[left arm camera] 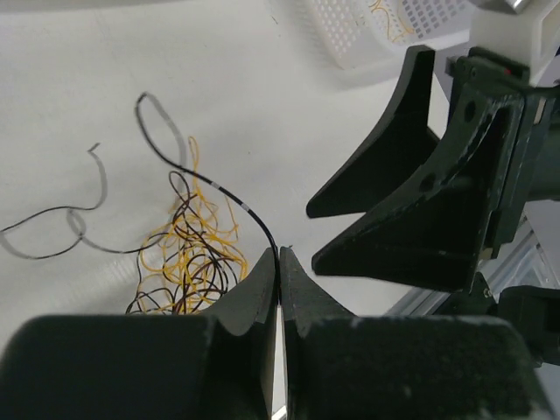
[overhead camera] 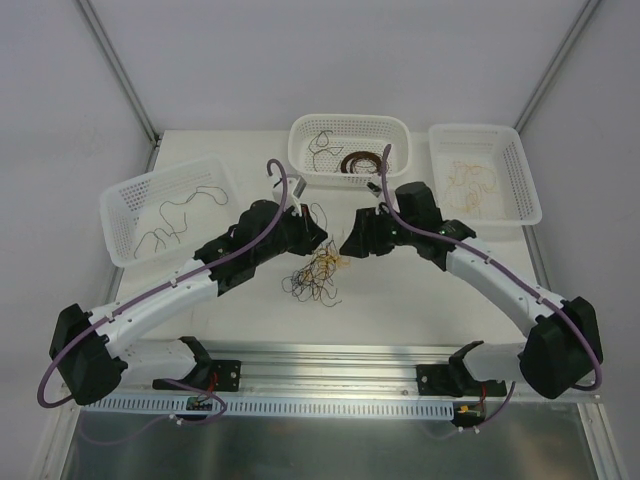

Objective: Untangle the cables

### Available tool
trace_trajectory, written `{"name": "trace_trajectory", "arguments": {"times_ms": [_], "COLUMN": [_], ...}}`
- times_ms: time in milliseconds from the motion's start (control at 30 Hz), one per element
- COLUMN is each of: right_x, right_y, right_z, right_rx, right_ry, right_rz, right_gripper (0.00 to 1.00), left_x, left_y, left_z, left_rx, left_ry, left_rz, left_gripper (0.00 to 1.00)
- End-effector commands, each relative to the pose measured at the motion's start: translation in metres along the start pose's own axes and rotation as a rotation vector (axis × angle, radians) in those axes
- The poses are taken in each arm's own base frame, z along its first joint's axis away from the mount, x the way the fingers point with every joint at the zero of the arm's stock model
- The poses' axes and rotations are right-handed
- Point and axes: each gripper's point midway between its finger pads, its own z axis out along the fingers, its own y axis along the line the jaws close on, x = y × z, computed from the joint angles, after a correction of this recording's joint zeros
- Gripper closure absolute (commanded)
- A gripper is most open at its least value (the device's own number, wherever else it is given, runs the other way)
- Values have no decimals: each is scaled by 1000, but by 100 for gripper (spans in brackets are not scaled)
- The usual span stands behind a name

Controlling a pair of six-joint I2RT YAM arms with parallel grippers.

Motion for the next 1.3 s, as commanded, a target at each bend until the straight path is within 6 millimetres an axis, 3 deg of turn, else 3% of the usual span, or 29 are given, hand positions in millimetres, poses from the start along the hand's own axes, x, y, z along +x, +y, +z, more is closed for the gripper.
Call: {"name": "trace_trajectory", "arguments": {"times_ms": [0,133,300,600,733,1033,1267], "right_x": [-5,2,1,2,3,11,25], "right_y": [37,42,32,22,26,41,38], "right_z": [9,22,35,25,26,44,56], "right_rx": [-177,-203,-175,-126,-164,-266,-299], "right_ry": [-19,6,25,86,100,143,187], "right_rz": [-169,-224,-291,-496,-543,-572,-545], "right_gripper": [41,41,40,40,40,41,45], "left_x": [-28,-23,-23,-18,-18,-16,-15], "left_y": [-17,-17,-17,-15,-15,-16,-13], "left_z": [-6,-6,-9,-12,-13,-14,-16], "left_rx": [28,25,29,23,25,26,15], "left_ry": [-68,-45,-43,-23,-18,-8,-11], "left_rz": [-41,-46,-47,-34,-32,-34,-41], "left_gripper": [100,100,100,100,100,100,100]}}
